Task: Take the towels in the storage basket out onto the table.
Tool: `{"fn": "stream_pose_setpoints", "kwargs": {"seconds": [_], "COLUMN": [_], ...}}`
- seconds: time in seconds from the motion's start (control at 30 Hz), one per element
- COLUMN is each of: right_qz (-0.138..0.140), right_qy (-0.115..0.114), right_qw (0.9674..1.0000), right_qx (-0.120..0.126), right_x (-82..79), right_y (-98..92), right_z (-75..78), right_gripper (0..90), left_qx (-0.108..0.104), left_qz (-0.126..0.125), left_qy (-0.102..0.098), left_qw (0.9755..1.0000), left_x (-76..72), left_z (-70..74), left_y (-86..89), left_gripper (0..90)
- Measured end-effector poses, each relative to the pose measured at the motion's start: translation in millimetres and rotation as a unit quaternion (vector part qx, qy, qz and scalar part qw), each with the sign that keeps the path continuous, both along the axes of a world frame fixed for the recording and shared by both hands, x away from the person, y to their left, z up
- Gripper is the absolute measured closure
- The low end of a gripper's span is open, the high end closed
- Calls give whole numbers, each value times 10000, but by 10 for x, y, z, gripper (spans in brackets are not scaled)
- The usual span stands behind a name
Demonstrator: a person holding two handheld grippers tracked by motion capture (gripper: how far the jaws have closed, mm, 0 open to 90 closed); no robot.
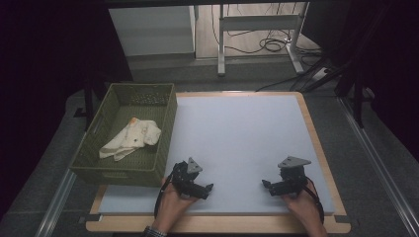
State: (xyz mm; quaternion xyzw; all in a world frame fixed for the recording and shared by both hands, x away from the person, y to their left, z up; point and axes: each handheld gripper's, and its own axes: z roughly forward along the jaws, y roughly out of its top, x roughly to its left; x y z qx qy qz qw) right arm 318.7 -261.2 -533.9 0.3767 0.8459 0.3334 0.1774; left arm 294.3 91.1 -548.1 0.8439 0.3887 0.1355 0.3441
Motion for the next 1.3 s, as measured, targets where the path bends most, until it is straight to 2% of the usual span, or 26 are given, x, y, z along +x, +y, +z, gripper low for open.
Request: {"fn": "stream_pose_setpoints", "kwargs": {"seconds": [0.9,1.03,1.13,1.3], "right_qz": [-13,-14,-13,-14], "right_qy": [-6,-6,-4,-6], "right_qw": [10000,10000,10000,10000], "right_qx": [9,8,10,7], "right_x": [-5,-5,-5,-6], "right_y": [1,1,1,1], "right_z": [0,-1,0,-1], "right_gripper": [8,8,8,8], "left_qx": [-31,-44,-182,-95], "left_qz": [-10,-55,-175,-256], "left_qy": [22,14,55,11], "left_qw": [10000,10000,9997,9996], "left_x": [3,7,15,23], "left_z": [3,8,33,78], "left_y": [5,11,16,-30], "left_gripper": [0,0,12,11]}}
